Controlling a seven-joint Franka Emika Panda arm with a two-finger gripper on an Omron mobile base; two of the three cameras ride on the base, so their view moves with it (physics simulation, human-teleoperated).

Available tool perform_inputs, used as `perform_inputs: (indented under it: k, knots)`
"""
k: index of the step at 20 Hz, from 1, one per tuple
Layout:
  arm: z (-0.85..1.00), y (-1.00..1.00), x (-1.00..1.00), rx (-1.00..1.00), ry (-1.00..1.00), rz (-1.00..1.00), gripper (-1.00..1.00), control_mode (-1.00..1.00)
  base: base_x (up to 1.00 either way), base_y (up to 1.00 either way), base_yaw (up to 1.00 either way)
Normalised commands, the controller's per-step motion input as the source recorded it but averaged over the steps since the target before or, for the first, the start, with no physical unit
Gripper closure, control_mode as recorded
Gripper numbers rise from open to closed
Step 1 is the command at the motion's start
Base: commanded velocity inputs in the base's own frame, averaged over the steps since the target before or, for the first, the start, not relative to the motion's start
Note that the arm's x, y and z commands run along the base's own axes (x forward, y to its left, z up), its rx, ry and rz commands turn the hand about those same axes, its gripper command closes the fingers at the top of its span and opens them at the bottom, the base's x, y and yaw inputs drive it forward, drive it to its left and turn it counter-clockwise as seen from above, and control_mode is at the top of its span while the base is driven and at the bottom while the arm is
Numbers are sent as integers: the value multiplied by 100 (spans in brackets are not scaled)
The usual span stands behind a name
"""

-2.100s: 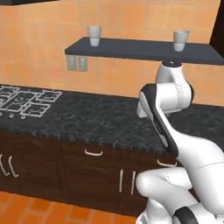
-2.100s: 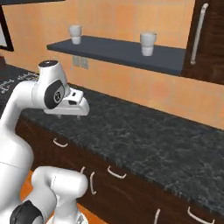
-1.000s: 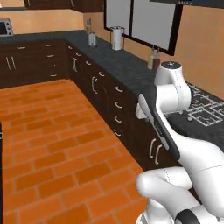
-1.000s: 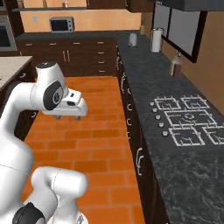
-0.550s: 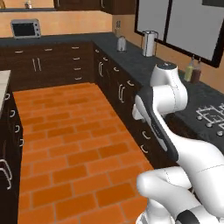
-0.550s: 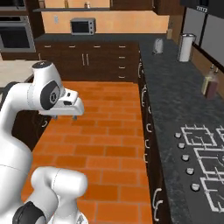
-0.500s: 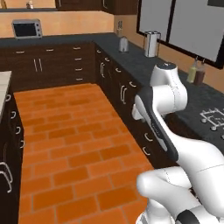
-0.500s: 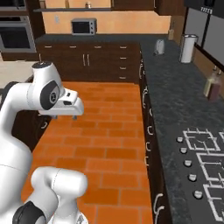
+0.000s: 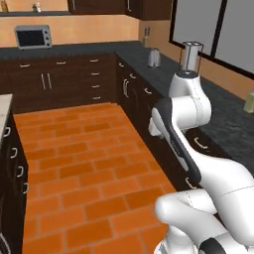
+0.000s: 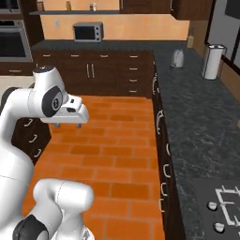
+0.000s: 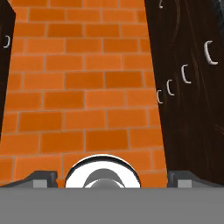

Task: Navigate to the toaster oven.

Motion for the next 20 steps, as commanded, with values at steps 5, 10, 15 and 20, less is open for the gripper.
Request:
perform_inputs:
  k: [5,10,15,20]
  knots:
    - [0,0,0,0,0,0,-100,100,100,34,1]
    - [0,0,0,0,0,0,-100,100,100,39,11]
    - [0,0,0,0,0,0,-100,100,100,41,8]
    - [0,0,0,0,0,0,-100,100,100,45,2]
